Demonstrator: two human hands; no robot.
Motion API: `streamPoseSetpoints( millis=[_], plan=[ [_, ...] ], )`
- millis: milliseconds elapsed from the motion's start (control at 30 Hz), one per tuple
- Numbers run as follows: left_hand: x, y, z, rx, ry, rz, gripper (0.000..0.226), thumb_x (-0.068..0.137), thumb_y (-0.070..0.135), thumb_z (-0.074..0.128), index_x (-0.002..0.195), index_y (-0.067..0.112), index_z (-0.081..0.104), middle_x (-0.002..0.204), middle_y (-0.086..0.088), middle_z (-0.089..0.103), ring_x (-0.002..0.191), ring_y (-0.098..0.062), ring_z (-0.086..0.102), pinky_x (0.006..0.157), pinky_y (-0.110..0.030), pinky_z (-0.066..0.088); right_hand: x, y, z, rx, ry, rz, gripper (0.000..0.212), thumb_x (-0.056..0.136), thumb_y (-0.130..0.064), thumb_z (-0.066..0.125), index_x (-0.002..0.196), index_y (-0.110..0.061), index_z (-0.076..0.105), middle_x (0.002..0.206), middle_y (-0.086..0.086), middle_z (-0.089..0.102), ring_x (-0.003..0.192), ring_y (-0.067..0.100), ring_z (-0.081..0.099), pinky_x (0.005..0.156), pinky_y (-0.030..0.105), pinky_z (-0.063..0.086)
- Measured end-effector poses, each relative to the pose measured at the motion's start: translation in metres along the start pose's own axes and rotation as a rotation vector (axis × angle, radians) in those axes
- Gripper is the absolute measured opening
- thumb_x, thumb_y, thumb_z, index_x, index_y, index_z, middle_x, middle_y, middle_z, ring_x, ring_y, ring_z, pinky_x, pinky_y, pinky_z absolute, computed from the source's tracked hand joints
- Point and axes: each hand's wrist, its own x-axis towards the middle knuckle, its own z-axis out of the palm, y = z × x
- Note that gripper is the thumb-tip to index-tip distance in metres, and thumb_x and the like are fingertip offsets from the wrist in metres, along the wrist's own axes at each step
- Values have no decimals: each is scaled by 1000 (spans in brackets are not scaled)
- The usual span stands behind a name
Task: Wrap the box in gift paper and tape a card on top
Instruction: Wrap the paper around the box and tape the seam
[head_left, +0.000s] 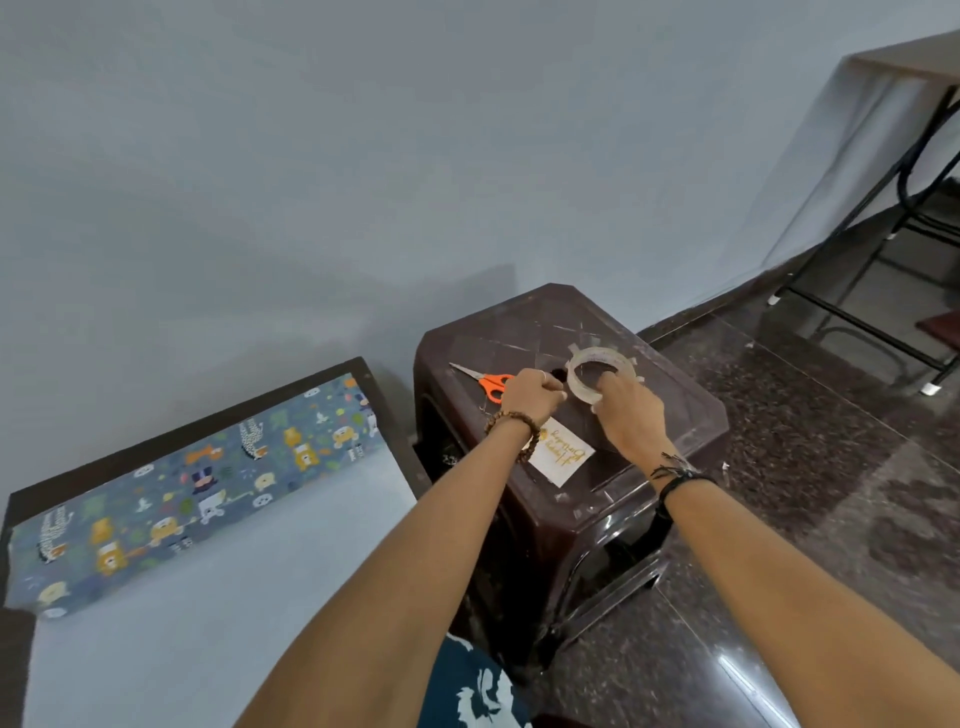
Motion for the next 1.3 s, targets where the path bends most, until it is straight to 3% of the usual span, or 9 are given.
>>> streamPoseSetpoints(
  millis=[333, 433, 600, 700, 767, 867, 967, 1033, 1300],
  plan=[
    [-42, -59, -89, 276, 175, 65, 28, 85, 7, 59, 112, 6, 64, 118, -13, 63, 113, -28, 55, 94, -30, 40, -12, -87, -28, 83, 174, -353, 13, 94, -9, 45, 103, -9, 54, 100, 4, 56, 79, 28, 62, 56, 31, 40],
    [-55, -112, -144, 460, 130, -78, 55, 79, 12, 68, 131, 7, 49, 133, -12, 51, 125, -29, 47, 102, -35, 37, -26, -139, -18, 118, 127, -492, 19, 95, -10, 43, 110, -5, 53, 112, 9, 54, 85, 25, 61, 62, 31, 46],
    [-81, -190, -231, 726, 75, -330, 106, 66, 37, 81, 148, 12, 19, 154, -12, 19, 142, -29, 17, 114, -45, 21, -43, -199, 25, -241, -40, -557, 17, 69, -17, 63, 85, -15, 70, 103, 8, 57, 95, 19, 63, 39, 18, 17],
    [-89, -205, -249, 745, -48, -407, 119, 65, 51, 77, 150, 22, -1, 157, -7, -2, 144, -30, -2, 111, -57, 9, -41, -219, 45, -171, -26, -523, 23, 83, -9, 49, 102, -2, 60, 111, 22, 43, 97, 31, 53, 54, 25, 40],
    [-86, -211, -253, 767, -132, -379, 121, 66, 52, 75, 149, 20, -7, 157, -11, 1, 144, -31, -1, 114, -53, 8, -41, -231, 60, -116, -62, -539, 17, 81, -9, 52, 94, -2, 60, 101, 19, 44, 88, 28, 44, 49, 24, 33],
    [-82, -225, -258, 734, -109, -370, 123, 61, 56, 77, 149, 23, -3, 153, -13, 9, 141, -35, 9, 111, -57, 21, -40, -244, 76, 16, -19, -487, 29, 69, -11, 68, 96, -4, 60, 95, 12, 54, 83, 24, 58, 41, 16, 19],
    [-89, -234, -262, 744, -85, -379, 124, 57, 55, 77, 148, 27, -2, 151, -12, 12, 139, -37, 13, 107, -60, 25, -54, -258, 78, 293, -69, -442, 34, 78, 3, 63, 109, 4, 49, 109, 20, 49, 73, 28, 62, 45, 17, 34],
    [-101, -238, -269, 735, -84, -398, 122, 58, 51, 79, 148, 27, 0, 151, -11, 13, 139, -36, 13, 106, -60, 26, -67, -269, 79, 387, -60, -450, 32, 88, 3, 50, 119, 4, 42, 124, 21, 40, 84, 34, 60, 58, 25, 41],
    [-154, -243, -287, 743, -94, -543, 114, 64, 33, 80, 146, 20, 3, 146, -15, 20, 139, -38, 12, 111, -50, 26, -115, -302, 82, 411, -159, -545, 39, 92, -1, 47, 129, -5, 33, 136, 15, 28, 81, 38, 64, 62, 35, 50]
  ],
)
